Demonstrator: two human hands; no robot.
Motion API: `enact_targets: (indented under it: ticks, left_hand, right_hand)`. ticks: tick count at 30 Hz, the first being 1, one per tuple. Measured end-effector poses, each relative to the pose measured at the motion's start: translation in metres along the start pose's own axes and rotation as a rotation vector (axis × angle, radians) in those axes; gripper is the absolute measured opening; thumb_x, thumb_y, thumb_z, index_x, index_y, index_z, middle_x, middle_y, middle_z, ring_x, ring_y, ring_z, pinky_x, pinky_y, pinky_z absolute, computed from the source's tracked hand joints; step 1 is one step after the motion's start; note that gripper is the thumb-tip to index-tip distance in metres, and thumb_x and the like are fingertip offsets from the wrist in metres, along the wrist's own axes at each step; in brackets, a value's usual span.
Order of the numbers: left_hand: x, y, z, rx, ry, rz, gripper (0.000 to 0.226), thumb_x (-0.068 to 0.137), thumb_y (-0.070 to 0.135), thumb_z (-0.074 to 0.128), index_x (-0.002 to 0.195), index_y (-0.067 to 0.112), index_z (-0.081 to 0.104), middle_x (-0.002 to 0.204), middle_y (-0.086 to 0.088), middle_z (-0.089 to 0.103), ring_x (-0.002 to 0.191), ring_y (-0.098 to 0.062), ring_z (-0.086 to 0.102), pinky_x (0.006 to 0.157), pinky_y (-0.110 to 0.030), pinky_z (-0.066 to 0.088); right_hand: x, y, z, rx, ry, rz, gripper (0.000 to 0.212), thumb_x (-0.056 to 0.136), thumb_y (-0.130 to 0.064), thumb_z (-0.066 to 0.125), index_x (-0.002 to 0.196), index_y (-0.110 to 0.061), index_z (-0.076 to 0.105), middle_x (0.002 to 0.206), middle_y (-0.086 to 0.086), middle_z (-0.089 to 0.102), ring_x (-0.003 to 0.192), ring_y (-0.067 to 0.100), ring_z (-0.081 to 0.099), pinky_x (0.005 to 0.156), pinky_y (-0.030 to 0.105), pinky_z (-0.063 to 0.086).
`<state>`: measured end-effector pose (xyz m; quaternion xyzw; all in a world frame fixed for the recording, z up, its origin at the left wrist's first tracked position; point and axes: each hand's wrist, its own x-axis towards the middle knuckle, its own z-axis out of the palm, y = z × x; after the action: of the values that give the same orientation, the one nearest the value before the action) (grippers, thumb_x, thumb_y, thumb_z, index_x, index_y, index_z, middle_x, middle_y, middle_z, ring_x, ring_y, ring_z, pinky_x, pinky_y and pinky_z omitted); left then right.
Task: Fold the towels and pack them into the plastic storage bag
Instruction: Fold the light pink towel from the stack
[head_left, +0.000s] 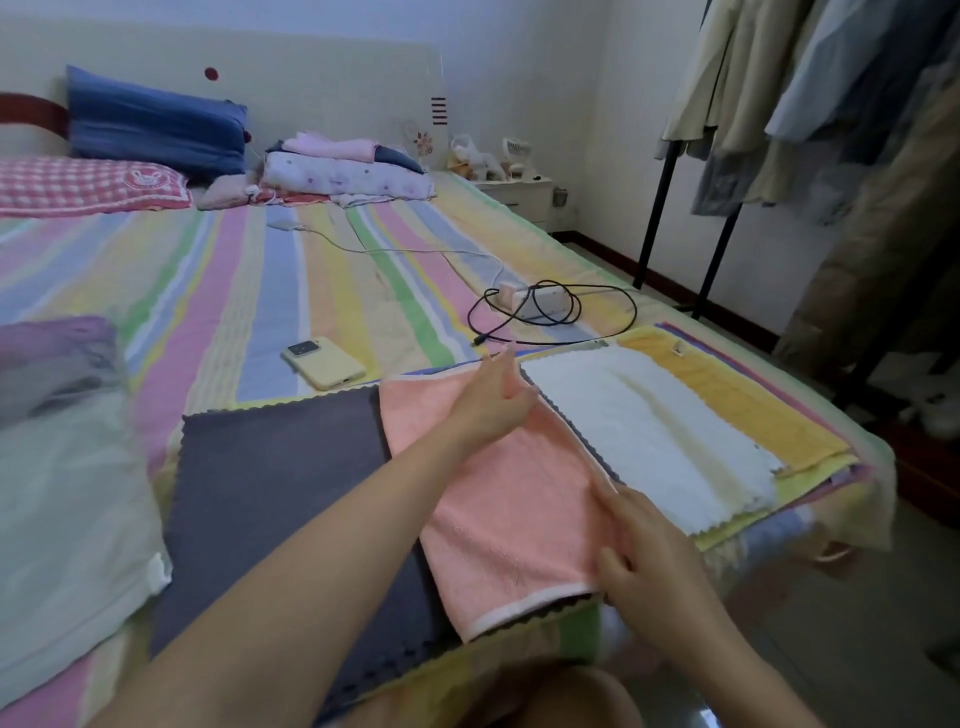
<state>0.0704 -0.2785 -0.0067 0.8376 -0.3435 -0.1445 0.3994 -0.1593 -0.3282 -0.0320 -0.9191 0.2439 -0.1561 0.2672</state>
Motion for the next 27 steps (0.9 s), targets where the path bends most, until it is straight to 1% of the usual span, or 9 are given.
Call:
enact_targets:
  ticks: [2,5,8,11,15,18,21,24,27]
  left_hand:
    - [-0.016,-0.004,-0.004,0.021,0.039,0.040,0.061,0.092,0.035,0.051,0.149,0.030,0.030,0.158,0.004,0.023,0.119,-0.017,0.053,0.107,-0.038,0.040]
    - [-0.059,-0.014,-0.006,0.138,0.144,0.169,0.049,0.092,0.018,0.054,0.139,0.023,0.044,0.147,0.003,0.040,0.127,-0.016,0.048,0.106,-0.033,0.038]
    - [-0.117,-0.027,-0.015,0.232,0.313,0.203,0.041,0.086,0.014,0.058,0.127,0.021,0.054,0.130,0.004,0.050,0.119,-0.015,0.048,0.100,-0.030,0.040]
    - [-0.161,-0.040,-0.034,0.220,0.428,-0.049,0.030,0.088,0.025,0.062,0.117,0.025,0.053,0.112,0.008,0.057,0.100,-0.013,0.057,0.082,-0.029,0.044]
    - [-0.174,-0.042,-0.045,0.061,0.231,-0.360,0.043,0.080,0.055,0.068,0.108,0.026,0.053,0.074,0.013,0.071,0.084,-0.007,0.064,0.079,-0.033,0.051]
    - [-0.168,-0.027,-0.044,0.004,0.073,-0.412,0.052,0.073,0.059,0.073,0.105,0.024,0.053,0.075,0.006,0.073,0.073,-0.009,0.066,0.067,-0.030,0.052]
    - [-0.168,-0.014,-0.041,-0.033,-0.021,-0.433,0.037,0.075,0.040,0.078,0.092,0.023,0.049,0.077,-0.004,0.072,0.059,-0.015,0.059,0.054,-0.027,0.047]
    - [-0.179,-0.009,-0.047,-0.278,0.004,-0.462,0.007,0.085,0.014,0.067,0.087,0.013,0.060,0.081,-0.006,0.070,0.066,-0.017,0.065,0.062,-0.033,0.060]
    - [-0.197,-0.017,-0.076,-0.393,0.171,-0.479,0.021,0.087,0.013,0.064,0.106,0.010,0.057,0.098,-0.009,0.067,0.072,-0.016,0.066,0.050,-0.027,0.055]
  right_hand:
    - [-0.001,-0.005,0.000,-0.093,0.003,0.036,0.066,0.079,-0.025,0.046,0.145,-0.029,0.037,0.143,-0.015,0.038,0.116,0.013,0.052,0.091,0.030,0.044]
    - [-0.004,-0.014,-0.001,-0.248,0.052,0.100,0.058,0.086,-0.030,0.048,0.142,-0.035,0.036,0.146,-0.018,0.029,0.109,0.015,0.057,0.084,0.031,0.048]
    - [-0.001,-0.016,-0.002,-0.314,0.155,0.092,0.044,0.085,-0.031,0.050,0.129,-0.034,0.051,0.132,-0.012,0.041,0.106,0.015,0.051,0.075,0.032,0.046]
    - [0.008,-0.013,-0.002,-0.232,0.179,0.106,0.038,0.086,-0.026,0.050,0.123,-0.029,0.055,0.120,-0.004,0.051,0.108,0.019,0.045,0.081,0.036,0.045]
    - [0.019,-0.010,-0.004,-0.010,0.136,0.249,0.038,0.086,-0.028,0.052,0.124,-0.025,0.049,0.116,0.002,0.055,0.103,0.023,0.054,0.086,0.038,0.046]
    - [0.022,-0.012,-0.008,0.125,0.067,0.326,0.038,0.086,-0.031,0.056,0.123,-0.024,0.045,0.110,0.000,0.058,0.097,0.020,0.057,0.086,0.038,0.047]
    - [0.019,-0.020,-0.014,0.250,0.052,0.366,0.036,0.086,-0.033,0.061,0.119,-0.025,0.046,0.096,-0.006,0.061,0.091,0.019,0.059,0.080,0.035,0.047]
    - [0.011,-0.031,-0.018,0.395,0.034,0.417,0.041,0.084,-0.031,0.065,0.120,-0.025,0.047,0.099,0.001,0.062,0.088,0.021,0.062,0.081,0.040,0.053]
    - [-0.005,-0.053,-0.019,0.584,-0.100,0.463,0.044,0.083,-0.022,0.066,0.123,-0.025,0.048,0.091,0.010,0.064,0.074,0.027,0.065,0.074,0.045,0.057]
